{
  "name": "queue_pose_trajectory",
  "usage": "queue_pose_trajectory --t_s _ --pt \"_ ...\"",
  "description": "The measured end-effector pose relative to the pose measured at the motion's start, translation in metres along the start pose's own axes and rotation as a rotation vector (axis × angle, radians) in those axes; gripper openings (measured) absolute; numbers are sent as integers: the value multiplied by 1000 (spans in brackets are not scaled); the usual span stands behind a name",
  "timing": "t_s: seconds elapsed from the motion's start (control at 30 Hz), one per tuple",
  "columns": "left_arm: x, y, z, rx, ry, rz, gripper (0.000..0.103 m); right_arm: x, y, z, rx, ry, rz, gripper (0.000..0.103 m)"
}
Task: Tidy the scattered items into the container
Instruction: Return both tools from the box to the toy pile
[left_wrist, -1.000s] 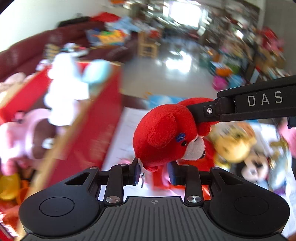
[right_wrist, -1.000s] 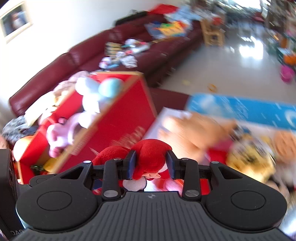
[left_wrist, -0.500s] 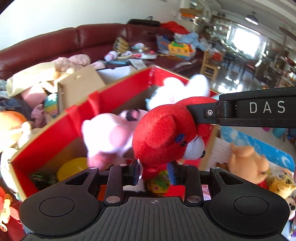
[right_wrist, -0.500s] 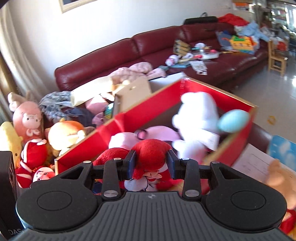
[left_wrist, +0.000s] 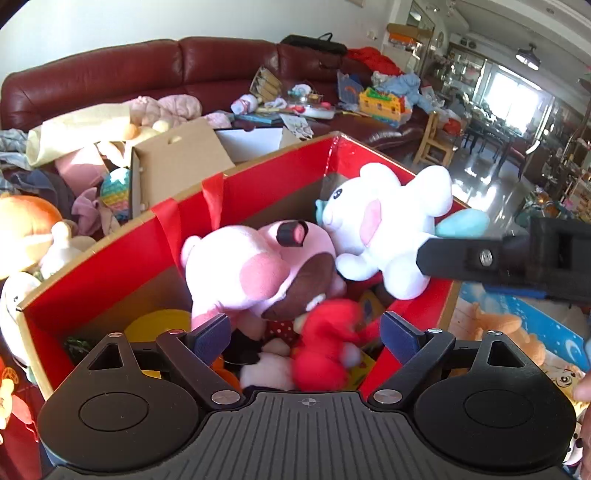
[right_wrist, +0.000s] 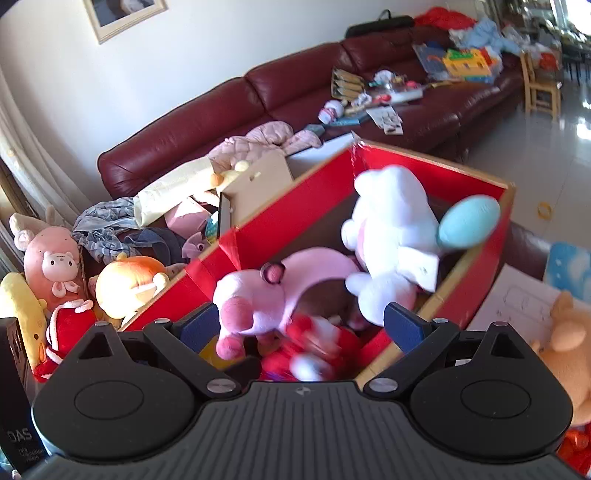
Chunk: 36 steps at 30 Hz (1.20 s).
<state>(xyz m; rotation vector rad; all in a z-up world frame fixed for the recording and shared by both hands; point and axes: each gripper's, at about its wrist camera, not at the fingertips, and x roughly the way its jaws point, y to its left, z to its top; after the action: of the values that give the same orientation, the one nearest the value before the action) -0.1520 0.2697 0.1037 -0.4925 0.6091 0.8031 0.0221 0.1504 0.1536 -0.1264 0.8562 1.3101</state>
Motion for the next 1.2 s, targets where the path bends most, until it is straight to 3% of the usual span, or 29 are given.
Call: queue_pose_trajectory --t_s 0.73,1.07,1.2 --pt "-11 -57 -16 137 -19 -29 96 -57 -48 -24 100 40 -41 99" --pt "-15 -102 -39 279 -10 -84 96 -95 -90 -49 149 36 -123 99" --pt "-2 -125 -66 344 31 -99 96 -107 -117 -74 159 45 -211 100"
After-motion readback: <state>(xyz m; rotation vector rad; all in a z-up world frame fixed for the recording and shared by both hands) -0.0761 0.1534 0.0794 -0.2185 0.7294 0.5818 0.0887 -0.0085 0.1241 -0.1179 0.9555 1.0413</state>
